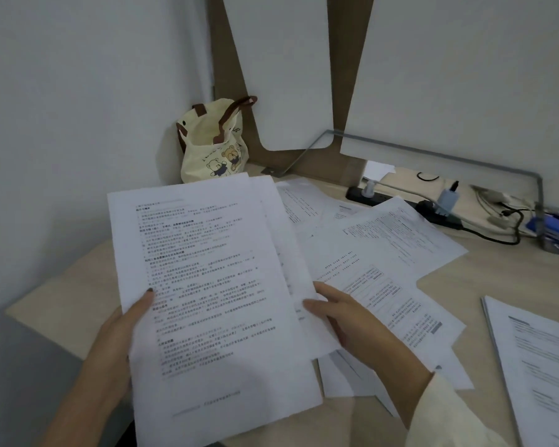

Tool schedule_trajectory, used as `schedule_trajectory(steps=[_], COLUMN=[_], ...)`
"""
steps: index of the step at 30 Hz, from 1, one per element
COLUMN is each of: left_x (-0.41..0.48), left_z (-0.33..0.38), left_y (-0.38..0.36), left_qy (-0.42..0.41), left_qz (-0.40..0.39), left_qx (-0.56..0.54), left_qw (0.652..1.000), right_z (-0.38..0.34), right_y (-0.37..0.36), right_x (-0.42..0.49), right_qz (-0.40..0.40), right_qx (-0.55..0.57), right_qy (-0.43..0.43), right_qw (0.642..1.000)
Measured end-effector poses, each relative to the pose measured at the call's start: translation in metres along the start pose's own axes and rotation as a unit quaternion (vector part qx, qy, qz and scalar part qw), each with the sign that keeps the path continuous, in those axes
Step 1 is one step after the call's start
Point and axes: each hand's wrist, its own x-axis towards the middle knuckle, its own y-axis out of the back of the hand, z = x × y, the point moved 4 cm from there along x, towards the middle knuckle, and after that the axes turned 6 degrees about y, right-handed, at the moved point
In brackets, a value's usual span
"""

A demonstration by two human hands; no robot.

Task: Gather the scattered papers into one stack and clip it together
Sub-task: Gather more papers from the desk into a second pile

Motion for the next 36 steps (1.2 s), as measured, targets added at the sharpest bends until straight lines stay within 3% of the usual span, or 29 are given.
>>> schedule_trajectory(steps=[5, 7, 9, 10, 12, 15, 19, 24, 27, 30, 32, 36], left_x=[-0.004, -0.004, -0.005, -0.006, -0.007, -0.002, 0.008, 0.020, 0.020, 0.019, 0.019, 0.017], left_z=[-0.006, -0.008, -0.008, -0.008, -0.009, -0.013, -0.023, -0.028, -0.028, -0.030, -0.032, -0.032], left_y=[-0.030, -0.039, -0.048, -0.052, -0.059, -0.061, -0.055, -0.048, -0.051, -0.053, -0.052, -0.050], left_qy=[-0.009, -0.013, -0.028, -0.040, -0.061, -0.070, -0.068, -0.070, -0.071, -0.062, -0.054, -0.040], left_qz=[-0.064, -0.058, -0.056, -0.058, -0.055, -0.037, -0.024, -0.013, -0.018, -0.020, -0.018, -0.015], left_qx=[-0.001, 0.015, 0.043, 0.060, 0.090, 0.122, 0.175, 0.207, 0.207, 0.196, 0.183, 0.162], left_qw=[0.998, 0.998, 0.997, 0.996, 0.993, 0.989, 0.982, 0.976, 0.976, 0.978, 0.981, 0.986], right_z=[-0.005, -0.011, -0.013, -0.012, -0.005, 0.013, 0.015, 0.020, 0.014, 0.006, 0.004, -0.001], right_y=[0.014, 0.037, 0.080, 0.104, 0.146, 0.173, 0.179, 0.182, 0.177, 0.182, 0.190, 0.199], right_x=[-0.022, -0.027, -0.029, -0.032, -0.038, -0.043, -0.043, -0.041, -0.042, -0.056, -0.067, -0.079], right_qz=[-0.076, -0.043, 0.071, 0.150, 0.274, 0.288, 0.291, 0.291, 0.311, 0.409, 0.477, 0.505], right_qx=[-0.023, -0.060, -0.111, -0.159, -0.312, -0.466, -0.501, -0.484, -0.420, -0.250, -0.063, 0.227], right_qy=[-0.011, 0.010, 0.017, 0.008, -0.050, -0.136, -0.168, -0.189, -0.070, 0.050, 0.109, 0.178], right_qw=[0.997, 0.997, 0.991, 0.976, 0.908, 0.826, 0.798, 0.803, 0.850, 0.876, 0.870, 0.814])
